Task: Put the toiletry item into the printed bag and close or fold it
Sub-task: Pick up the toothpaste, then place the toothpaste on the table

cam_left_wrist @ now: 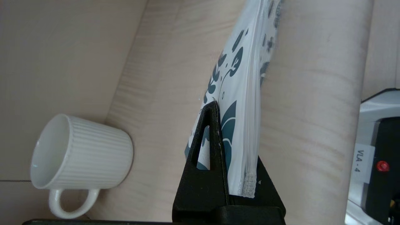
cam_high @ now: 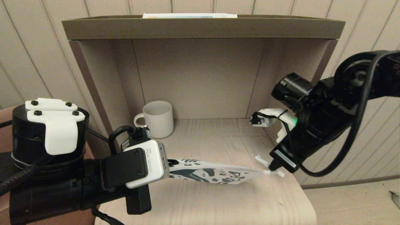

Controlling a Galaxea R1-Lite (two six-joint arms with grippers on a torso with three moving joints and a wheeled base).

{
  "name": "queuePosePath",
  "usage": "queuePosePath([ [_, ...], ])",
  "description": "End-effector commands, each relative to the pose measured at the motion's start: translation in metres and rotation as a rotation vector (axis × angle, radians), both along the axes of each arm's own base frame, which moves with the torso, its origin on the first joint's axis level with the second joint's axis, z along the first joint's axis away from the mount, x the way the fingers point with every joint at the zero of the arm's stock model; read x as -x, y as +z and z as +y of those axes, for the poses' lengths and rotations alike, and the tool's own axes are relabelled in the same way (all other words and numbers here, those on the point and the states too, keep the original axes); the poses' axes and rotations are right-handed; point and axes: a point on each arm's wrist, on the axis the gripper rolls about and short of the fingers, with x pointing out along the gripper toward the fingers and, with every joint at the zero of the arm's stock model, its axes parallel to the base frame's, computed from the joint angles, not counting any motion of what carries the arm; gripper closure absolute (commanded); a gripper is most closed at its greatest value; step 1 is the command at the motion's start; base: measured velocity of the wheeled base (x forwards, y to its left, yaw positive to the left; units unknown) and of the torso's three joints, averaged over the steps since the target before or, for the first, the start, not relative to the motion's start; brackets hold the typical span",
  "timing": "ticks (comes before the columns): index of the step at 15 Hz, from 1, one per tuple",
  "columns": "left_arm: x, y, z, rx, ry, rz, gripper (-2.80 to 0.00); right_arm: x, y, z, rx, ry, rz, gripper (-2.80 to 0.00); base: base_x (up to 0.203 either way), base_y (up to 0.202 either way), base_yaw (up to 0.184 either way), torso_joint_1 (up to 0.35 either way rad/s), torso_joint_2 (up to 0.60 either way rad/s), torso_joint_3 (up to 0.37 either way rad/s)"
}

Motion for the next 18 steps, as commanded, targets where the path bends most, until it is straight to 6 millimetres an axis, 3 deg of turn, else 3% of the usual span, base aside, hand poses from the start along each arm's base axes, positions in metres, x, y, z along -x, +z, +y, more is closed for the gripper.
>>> queuePosePath([
  [1, -0.002, -0.004, -0.002, -0.013, -0.003, 0.008, 0.00, 0.019, 0.026, -0.009, -0.039, 0.003, -0.083, 0.00, 0.000, 0.000, 0.000, 0.000, 0.00, 0.000],
  [4, -0.005, -0.010, -0.006, -0.031, -0.003, 0.023, 0.00, 0.044, 0.056, -0.019, -0.084, 0.023, -0.196, 0.00, 0.000, 0.000, 0.000, 0.000, 0.00, 0.000],
  [6, -0.006, -0.011, -0.007, -0.034, -0.005, 0.025, 0.00, 0.062, 0.068, -0.009, -0.113, 0.104, -0.241, 0.00, 0.000, 0.000, 0.000, 0.000, 0.00, 0.000],
  [11, -0.006, -0.011, -0.006, -0.036, -0.005, 0.027, 0.00, 0.092, 0.064, 0.032, -0.135, 0.314, -0.205, 0.00, 0.000, 0.000, 0.000, 0.000, 0.00, 0.000],
  [15, -0.004, -0.010, -0.005, -0.029, -0.016, 0.026, 0.00, 0.093, 0.050, 0.040, -0.140, 0.349, -0.195, 0.00, 0.000, 0.000, 0.000, 0.000, 0.00, 0.000],
  [18, 0.003, -0.011, 0.001, -0.022, -0.028, 0.025, 0.00, 0.100, 0.047, 0.035, -0.147, 0.363, -0.178, 0.00, 0.000, 0.000, 0.000, 0.000, 0.00, 0.000],
])
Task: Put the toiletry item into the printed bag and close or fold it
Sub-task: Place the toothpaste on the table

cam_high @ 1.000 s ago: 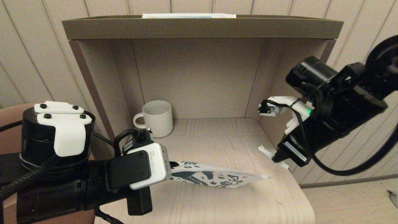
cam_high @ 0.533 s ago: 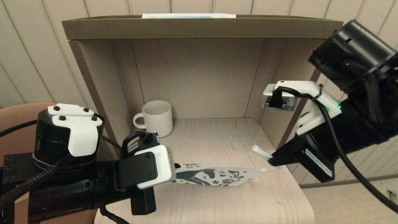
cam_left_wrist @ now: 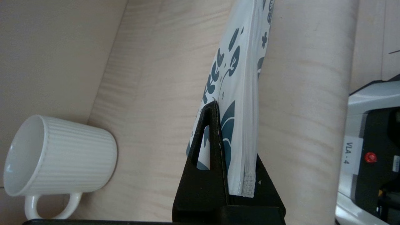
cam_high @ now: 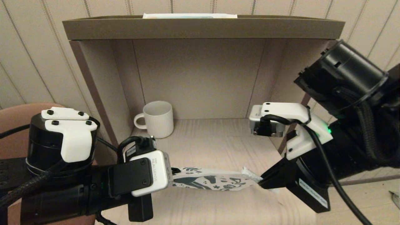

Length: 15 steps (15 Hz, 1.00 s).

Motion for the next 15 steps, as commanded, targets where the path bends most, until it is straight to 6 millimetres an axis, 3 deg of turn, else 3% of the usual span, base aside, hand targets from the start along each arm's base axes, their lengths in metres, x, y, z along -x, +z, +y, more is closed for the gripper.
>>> queuePosePath([
  [1, 0.004, -0.001, 0.005, 0.000, -0.001, -0.021, 0.00, 0.009, 0.002, -0.008, -0.014, 0.017, 0.009, 0.00, 0.000, 0.000, 0.000, 0.000, 0.00, 0.000],
  [6, -0.007, 0.019, -0.001, -0.012, 0.127, -0.247, 0.00, 0.023, 0.017, -0.021, -0.080, 0.024, -0.020, 0.00, 0.000, 0.000, 0.000, 0.000, 0.00, 0.000],
  [9, -0.005, 0.014, 0.002, -0.043, 0.153, -0.293, 0.00, 0.022, 0.018, -0.020, -0.164, 0.044, 0.066, 0.00, 0.000, 0.000, 0.000, 0.000, 0.00, 0.000],
  [15, -0.014, 0.003, -0.013, 0.000, 0.152, -0.514, 0.00, -0.020, 0.003, 0.010, -0.172, -0.137, 0.222, 0.00, 0.000, 0.000, 0.000, 0.000, 0.00, 0.000],
])
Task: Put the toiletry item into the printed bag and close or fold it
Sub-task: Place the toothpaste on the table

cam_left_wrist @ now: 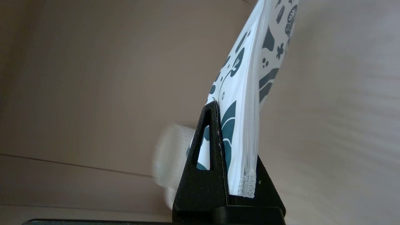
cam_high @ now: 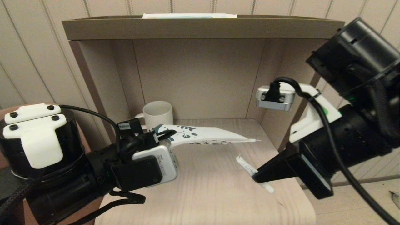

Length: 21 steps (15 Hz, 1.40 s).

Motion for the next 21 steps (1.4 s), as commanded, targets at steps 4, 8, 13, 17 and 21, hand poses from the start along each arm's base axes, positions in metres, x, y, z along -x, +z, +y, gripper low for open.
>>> queuePosePath([
  [4, -0.001, -0.012, -0.009, -0.013, -0.019, -0.004, 0.00, -0.048, -0.018, 0.005, 0.038, -0.113, 0.064, 0.00, 0.000, 0.000, 0.000, 0.000, 0.00, 0.000],
  [8, 0.001, -0.016, -0.008, -0.023, -0.024, 0.007, 0.00, -0.045, -0.008, -0.003, 0.015, -0.127, 0.032, 0.00, 0.000, 0.000, 0.000, 0.000, 0.00, 0.000],
  [13, -0.002, -0.021, -0.011, -0.033, -0.024, 0.020, 0.00, -0.018, 0.000, -0.007, 0.003, -0.080, 0.023, 0.00, 0.000, 0.000, 0.000, 0.000, 0.00, 0.000],
  [17, -0.003, -0.020, -0.012, -0.031, -0.024, 0.020, 0.00, -0.006, 0.000, -0.010, 0.005, -0.059, 0.024, 0.00, 0.000, 0.000, 0.000, 0.000, 0.00, 0.000],
  [21, -0.002, -0.021, -0.011, -0.033, -0.023, 0.023, 0.00, -0.014, -0.008, -0.006, 0.027, -0.066, 0.047, 0.00, 0.000, 0.000, 0.000, 0.000, 0.00, 0.000],
])
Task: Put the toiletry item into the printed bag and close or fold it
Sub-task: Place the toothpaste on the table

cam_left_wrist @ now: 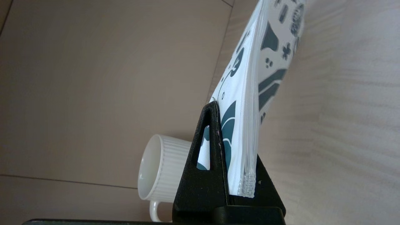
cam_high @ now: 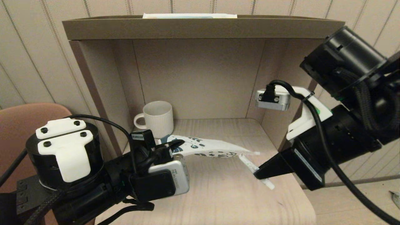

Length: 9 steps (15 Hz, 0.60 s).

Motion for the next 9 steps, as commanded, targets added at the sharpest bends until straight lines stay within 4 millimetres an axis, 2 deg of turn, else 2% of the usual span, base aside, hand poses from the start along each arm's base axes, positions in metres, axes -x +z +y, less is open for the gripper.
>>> queuePosePath([
  [1, 0.000, -0.001, 0.000, -0.003, 0.001, -0.003, 0.00, -0.006, -0.006, 0.004, 0.016, -0.002, 0.020, 0.00, 0.000, 0.000, 0.000, 0.000, 0.00, 0.000],
  [9, 0.000, -0.001, 0.000, -0.003, -0.001, -0.001, 0.00, -0.015, -0.022, 0.010, 0.055, 0.003, 0.066, 0.00, 0.000, 0.000, 0.000, 0.000, 0.00, 0.000],
])
